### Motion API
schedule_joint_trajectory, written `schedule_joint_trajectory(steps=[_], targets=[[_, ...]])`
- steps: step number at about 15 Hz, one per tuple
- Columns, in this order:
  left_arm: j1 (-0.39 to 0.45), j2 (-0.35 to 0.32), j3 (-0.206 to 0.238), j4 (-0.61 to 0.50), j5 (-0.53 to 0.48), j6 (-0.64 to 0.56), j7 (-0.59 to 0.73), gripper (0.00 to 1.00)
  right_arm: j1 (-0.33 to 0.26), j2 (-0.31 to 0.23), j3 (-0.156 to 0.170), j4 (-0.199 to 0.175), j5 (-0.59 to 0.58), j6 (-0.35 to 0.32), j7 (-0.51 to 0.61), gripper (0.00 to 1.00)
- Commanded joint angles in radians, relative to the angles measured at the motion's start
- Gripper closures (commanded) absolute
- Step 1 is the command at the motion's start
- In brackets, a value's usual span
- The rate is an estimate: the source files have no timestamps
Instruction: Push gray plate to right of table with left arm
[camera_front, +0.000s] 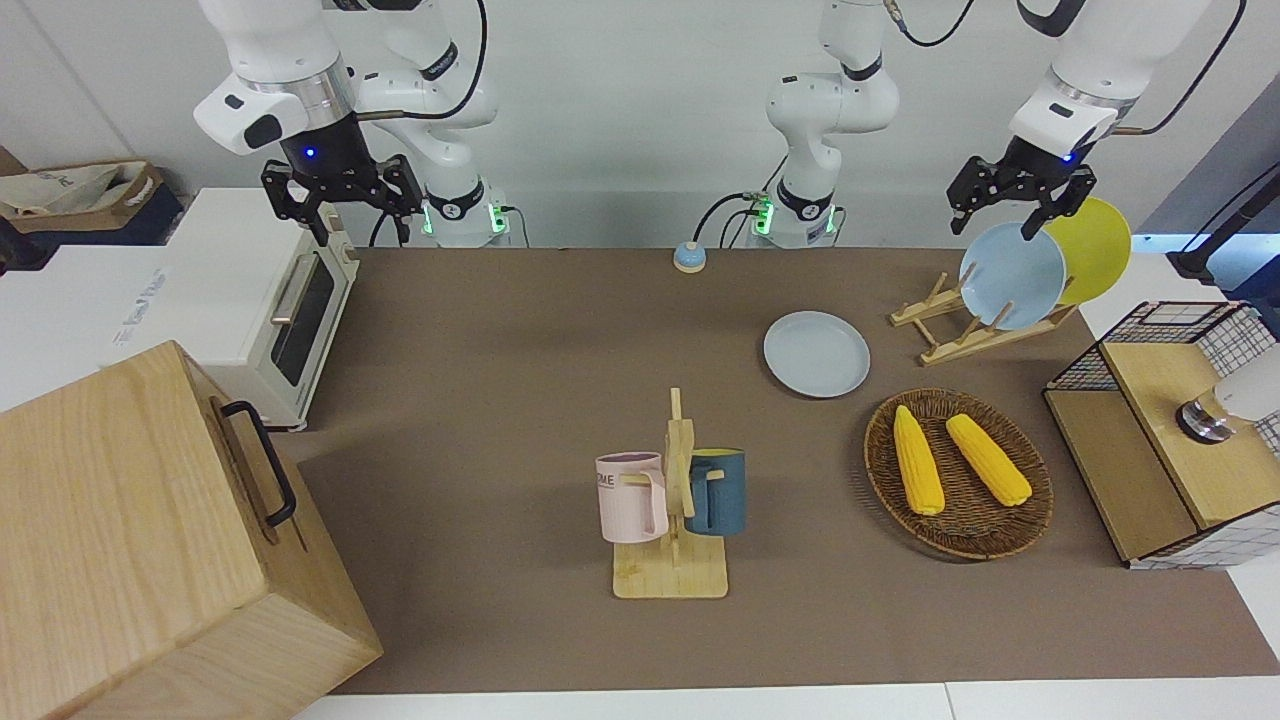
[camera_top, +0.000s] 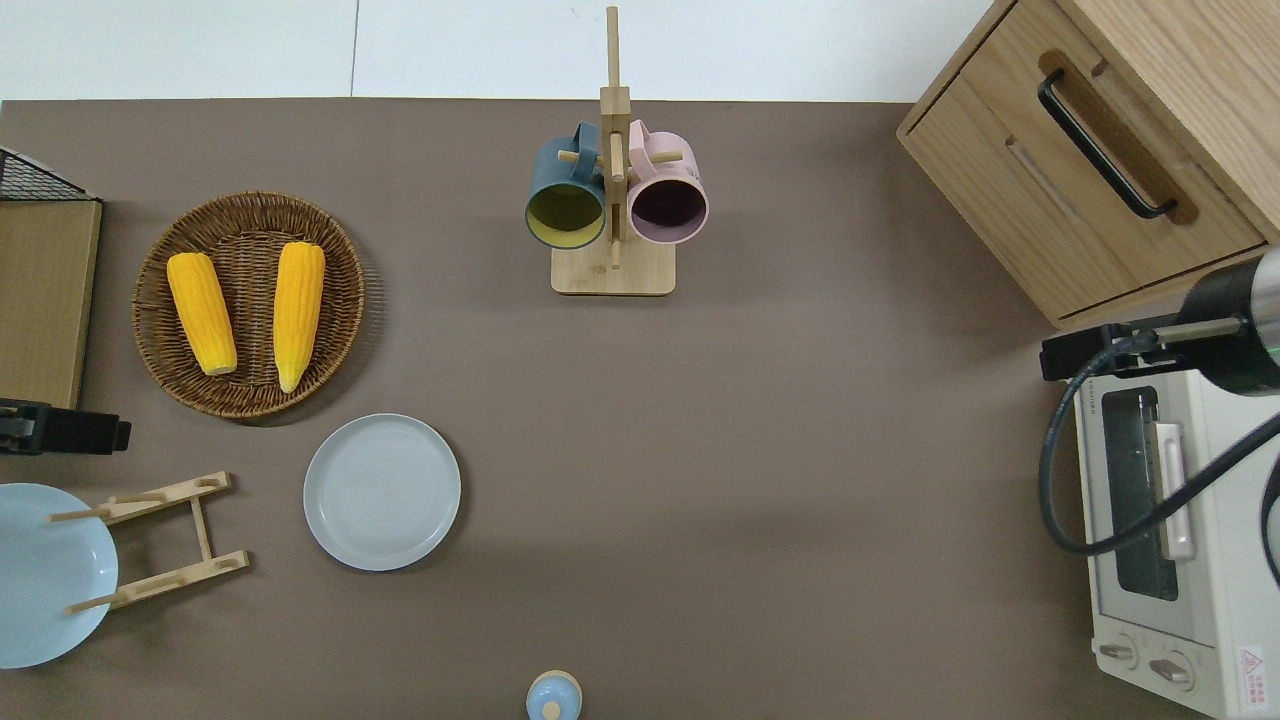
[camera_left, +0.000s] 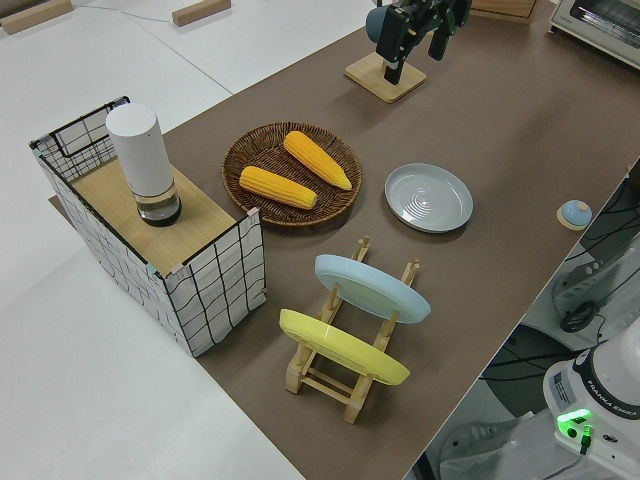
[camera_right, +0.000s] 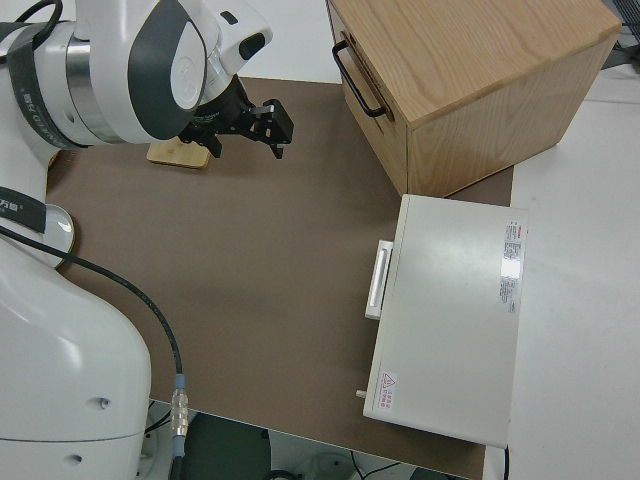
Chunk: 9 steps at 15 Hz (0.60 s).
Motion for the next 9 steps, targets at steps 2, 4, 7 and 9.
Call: schedule_joint_trajectory(steps=[2, 4, 7, 9], targets=[[-0.022, -0.015, 0.021, -0.040, -0.016, -0.023, -0.019, 0.00, -0.003, -0.004, -0.001, 0.005, 0.022, -0.012, -0.001, 0.017], [-0.030, -0.036, 0.016, -0.095, -0.017, -0.002, -0.019, 0.00, -0.003, -0.004, -0.001, 0.005, 0.022, -0.012, -0.001, 0.017], [-0.063, -0.093, 0.016, -0.222, -0.019, 0.087, -0.054, 0.00, -0.003, -0.004, -0.001, 0.005, 0.022, -0.014, -0.001, 0.017], [-0.071, -0.137, 0.016, -0.331, -0.019, 0.182, -0.062, 0.00, -0.003, -0.004, -0.001, 0.005, 0.022, -0.012, -0.001, 0.017]])
